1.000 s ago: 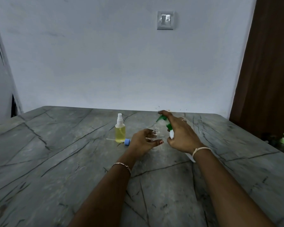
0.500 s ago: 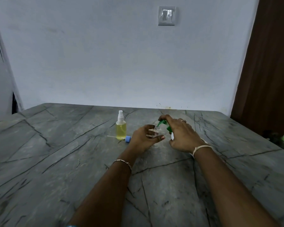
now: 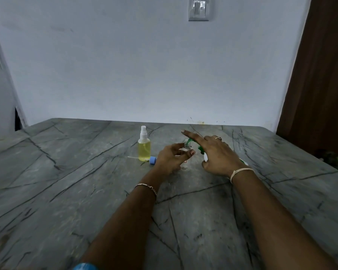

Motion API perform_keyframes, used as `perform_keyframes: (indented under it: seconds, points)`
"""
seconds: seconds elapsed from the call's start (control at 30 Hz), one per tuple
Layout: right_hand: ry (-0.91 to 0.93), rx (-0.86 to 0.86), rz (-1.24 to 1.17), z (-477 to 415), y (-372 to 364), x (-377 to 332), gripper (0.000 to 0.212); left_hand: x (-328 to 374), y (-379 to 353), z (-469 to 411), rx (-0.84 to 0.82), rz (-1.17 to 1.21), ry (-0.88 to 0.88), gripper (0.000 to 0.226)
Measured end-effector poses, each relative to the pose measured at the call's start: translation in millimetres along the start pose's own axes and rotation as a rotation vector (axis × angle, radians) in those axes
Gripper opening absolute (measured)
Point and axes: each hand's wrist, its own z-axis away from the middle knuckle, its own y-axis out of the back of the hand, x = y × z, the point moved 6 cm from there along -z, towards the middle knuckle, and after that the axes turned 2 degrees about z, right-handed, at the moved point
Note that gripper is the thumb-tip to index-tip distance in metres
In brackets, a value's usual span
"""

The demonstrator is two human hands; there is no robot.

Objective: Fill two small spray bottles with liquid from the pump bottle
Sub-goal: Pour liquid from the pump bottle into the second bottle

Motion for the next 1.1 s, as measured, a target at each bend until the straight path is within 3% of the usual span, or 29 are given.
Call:
perform_keyframes:
  seconds: [0.13, 0.33, 0.6, 0.93, 1.1]
  points:
    - [-0.014, -0.009, -0.057, -1.2, -1.1, 0.8, 0.079, -1.7, -1.0, -1.1, -0.018, 0.030, 0.035, 0.055]
    - [-0.010, 0.027, -0.073, -5.5, 0.6, -3.8, 0.067, -2.4, -2.1, -0.7, -0.019, 0.055, 0.062, 0.055]
    - [-0.010, 0.018, 0.011, 0.4, -0.5, 0.8, 0.083, -1.1, -2.0, -0.4, -0.025, 0.035, 0.034, 0.056]
    - [-0.006, 0.048, -0.022, -6.0, -1.5, -2.6, 0.066, -2.6, -2.6, 0.0, -0.035, 0.073, 0.052, 0.056]
    - [-0.006, 0.028, 0.041, -1.2, -2.4, 1.5, 0.084, -2.6, -2.6, -0.9, -0.033, 0.074, 0.068, 0.057]
